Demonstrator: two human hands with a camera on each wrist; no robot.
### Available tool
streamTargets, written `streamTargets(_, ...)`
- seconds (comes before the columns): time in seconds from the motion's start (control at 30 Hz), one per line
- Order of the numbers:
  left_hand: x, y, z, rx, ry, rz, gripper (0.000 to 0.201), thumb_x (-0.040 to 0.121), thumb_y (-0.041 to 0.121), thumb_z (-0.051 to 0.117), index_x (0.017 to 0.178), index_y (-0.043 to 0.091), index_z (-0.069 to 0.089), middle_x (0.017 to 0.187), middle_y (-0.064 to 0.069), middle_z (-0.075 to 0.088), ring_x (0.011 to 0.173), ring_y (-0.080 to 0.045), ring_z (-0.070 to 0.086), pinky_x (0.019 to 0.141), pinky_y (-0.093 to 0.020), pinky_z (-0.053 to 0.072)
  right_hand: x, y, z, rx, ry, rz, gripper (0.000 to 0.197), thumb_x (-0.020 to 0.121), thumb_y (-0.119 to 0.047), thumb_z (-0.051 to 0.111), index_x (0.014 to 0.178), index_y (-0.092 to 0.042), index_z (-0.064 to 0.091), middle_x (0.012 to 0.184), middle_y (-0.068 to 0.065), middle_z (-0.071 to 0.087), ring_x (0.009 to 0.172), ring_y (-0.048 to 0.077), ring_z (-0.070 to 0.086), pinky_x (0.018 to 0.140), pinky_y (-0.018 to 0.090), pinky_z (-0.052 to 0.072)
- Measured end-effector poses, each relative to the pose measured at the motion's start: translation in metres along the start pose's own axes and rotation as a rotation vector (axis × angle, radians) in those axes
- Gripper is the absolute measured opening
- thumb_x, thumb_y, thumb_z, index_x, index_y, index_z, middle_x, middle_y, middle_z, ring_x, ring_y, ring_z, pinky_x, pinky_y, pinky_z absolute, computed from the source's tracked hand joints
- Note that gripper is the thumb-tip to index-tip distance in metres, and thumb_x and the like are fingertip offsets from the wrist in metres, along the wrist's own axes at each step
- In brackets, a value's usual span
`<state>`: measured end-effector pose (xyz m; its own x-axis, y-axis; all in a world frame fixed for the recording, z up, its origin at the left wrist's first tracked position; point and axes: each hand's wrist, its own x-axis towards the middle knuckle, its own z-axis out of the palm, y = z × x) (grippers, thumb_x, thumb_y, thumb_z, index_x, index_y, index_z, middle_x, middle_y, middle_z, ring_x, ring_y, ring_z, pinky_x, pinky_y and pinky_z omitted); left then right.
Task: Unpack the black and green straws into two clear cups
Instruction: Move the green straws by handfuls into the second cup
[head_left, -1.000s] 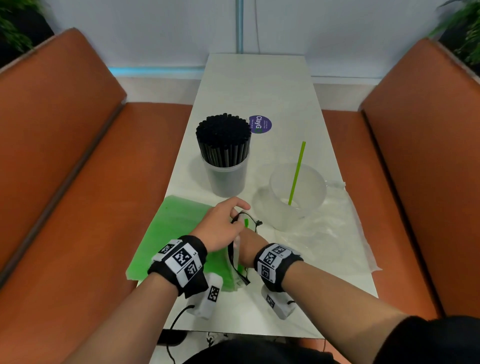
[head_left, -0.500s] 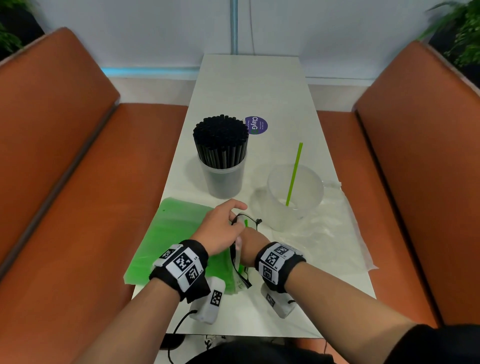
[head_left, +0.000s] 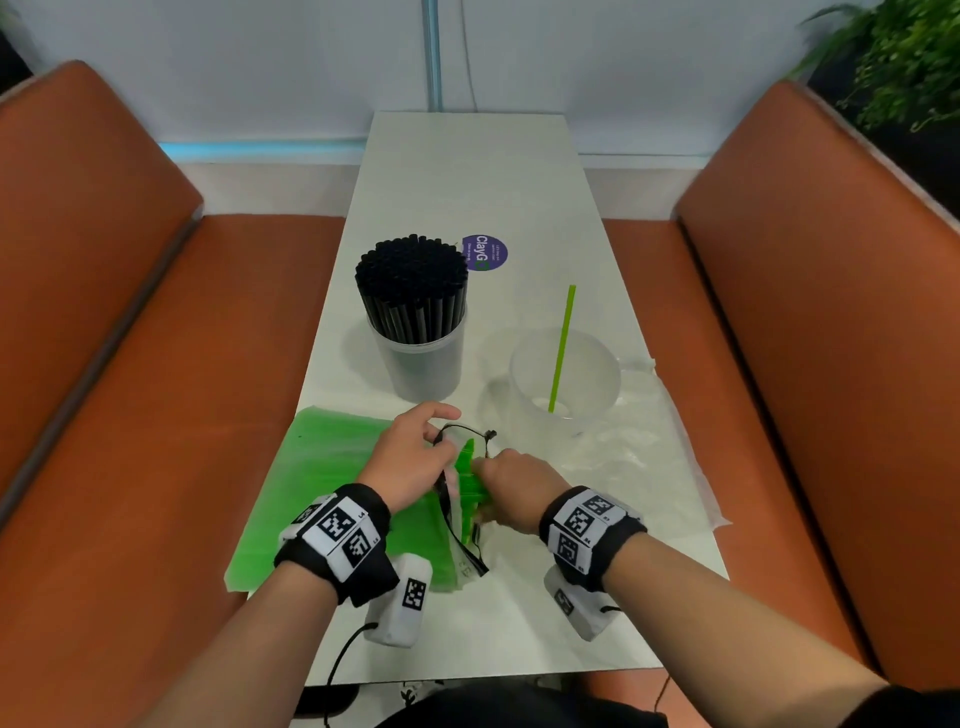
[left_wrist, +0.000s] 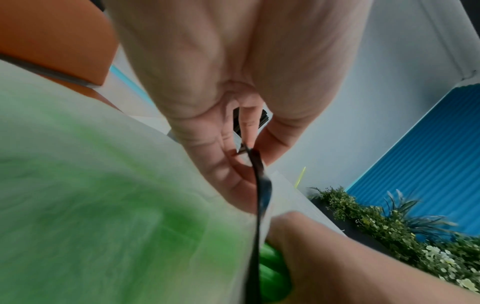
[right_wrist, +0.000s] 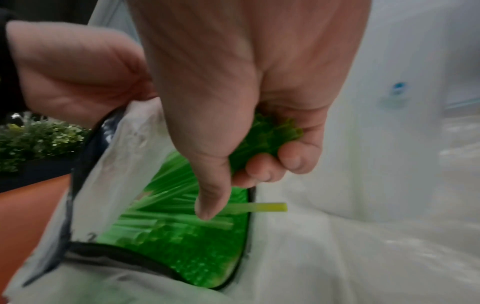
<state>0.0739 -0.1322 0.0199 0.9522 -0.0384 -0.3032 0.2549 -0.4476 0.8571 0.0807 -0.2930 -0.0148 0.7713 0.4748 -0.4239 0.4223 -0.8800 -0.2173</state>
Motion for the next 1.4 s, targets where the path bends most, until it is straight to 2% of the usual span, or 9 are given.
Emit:
streamTargets(0.13, 0.009, -0.007, 0.002, 0.039, 0.038, 0.004, 0.034, 0.091, 0.006, 0.055, 0.111, 0.032, 0.063, 0.100, -0.008, 0.065, 0.087, -0.027, 0.066, 0.068, -0.026, 0.051, -0.020, 0.043, 0.001, -0.038, 0.079, 0.068, 0.020, 0.087, -0.020, 0.060, 0.106, -0.017, 0.056, 0.093, 0.010, 0.059, 0.079, 0.032, 0.062, 0.062, 0.035, 0.048)
streamTargets(0.3, 0.016, -0.015, 0.004, 0.078, 0.086, 0.004, 0.033, 0.089, 0.002, 0.056, 0.107, 0.027, 0.068, 0.111, 0.005, 0.064, 0.095, -0.002, 0.059, 0.070, -0.015, 0.044, -0.053, 0.094, 0.000, 0.019, 0.070, 0.137, 0.011, 0.082, -0.017, 0.056, 0.091, -0.024, 0.057, 0.078, 0.000, 0.054, 0.071, 0.025, 0.056, 0.060, 0.031, 0.045)
streamTargets(0.67, 0.018, -0.014, 0.003, 0.178, 0.187, -0.044, 0.034, 0.089, -0.005, 0.052, 0.103, 0.019, 0.072, 0.111, 0.000, 0.063, 0.107, -0.017, 0.055, 0.089, -0.023, 0.038, -0.108, 0.159, -0.004, 0.158, 0.080, 0.274, 0.019, 0.082, -0.022, 0.061, 0.071, -0.033, 0.051, 0.065, -0.006, 0.059, 0.058, 0.010, 0.057, 0.050, 0.024, 0.044)
streamTargets(0.8, 0.015, -0.004, 0.006, 0.047, 0.256, -0.039, 0.026, 0.100, 0.023, 0.050, 0.121, 0.021, 0.065, 0.133, -0.005, 0.056, 0.114, -0.017, 0.050, 0.098, -0.033, 0.040, -0.108, 0.156, -0.007, 0.232, 0.149, 0.239, 0.014, 0.082, -0.026, 0.065, 0.074, -0.030, 0.055, 0.066, -0.007, 0.059, 0.061, 0.010, 0.057, 0.052, 0.027, 0.044)
streamTargets(0.93, 0.005, 0.021, 0.009, -0.266, 0.266, 0.084, 0.053, 0.097, 0.053, 0.035, 0.139, 0.029, 0.055, 0.144, 0.007, 0.051, 0.133, -0.011, 0.044, 0.114, -0.039, 0.033, -0.095, 0.144, -0.009, 0.323, 0.224, 0.157, 0.010, 0.080, -0.029, 0.069, 0.079, -0.025, 0.060, 0.068, -0.007, 0.061, 0.063, 0.007, 0.057, 0.054, 0.021, 0.043)
streamTargets(1.03, 0.004, 0.035, 0.017, -0.319, 0.203, 0.102, 0.055, 0.097, 0.056, 0.031, 0.128, 0.023, 0.063, 0.126, 0.004, 0.067, 0.123, -0.015, 0.056, 0.109, -0.040, 0.038, -0.085, 0.130, -0.013, 0.342, 0.241, 0.108, 0.011, 0.079, -0.032, 0.071, 0.082, -0.025, 0.062, 0.069, -0.007, 0.061, 0.063, 0.005, 0.055, 0.054, 0.019, 0.041)
streamTargets(1.13, 0.007, 0.042, 0.017, -0.369, 0.247, 0.080, 0.040, 0.105, 0.037, 0.034, 0.107, 0.020, 0.071, 0.096, 0.001, 0.076, 0.106, -0.026, 0.065, 0.096, -0.039, 0.046, -0.079, 0.122, -0.020, 0.247, 0.196, 0.105, 0.011, 0.081, -0.032, 0.069, 0.085, -0.025, 0.061, 0.073, -0.003, 0.062, 0.066, 0.014, 0.058, 0.059, 0.028, 0.049)
streamTargets(1.27, 0.011, 0.046, 0.019, -0.379, 0.230, 0.086, 0.040, 0.106, 0.031, 0.038, 0.097, 0.014, 0.072, 0.096, -0.007, 0.076, 0.102, -0.032, 0.068, 0.104, -0.054, 0.043, -0.070, 0.109, -0.031, 0.131, 0.211, 0.079, 0.009, 0.082, -0.026, 0.065, 0.087, -0.024, 0.059, 0.073, -0.002, 0.058, 0.067, 0.020, 0.059, 0.060, 0.032, 0.050)
streamTargets(1.4, 0.013, 0.052, 0.015, -0.435, 0.285, 0.101, 0.034, 0.103, 0.028, 0.044, 0.103, 0.009, 0.072, 0.107, -0.007, 0.074, 0.098, -0.025, 0.072, 0.088, -0.037, 0.054, -0.062, 0.096, -0.041, 0.108, 0.249, 0.052, 0.014, 0.082, -0.024, 0.065, 0.096, -0.020, 0.061, 0.078, 0.001, 0.059, 0.070, 0.022, 0.060, 0.063, 0.036, 0.054)
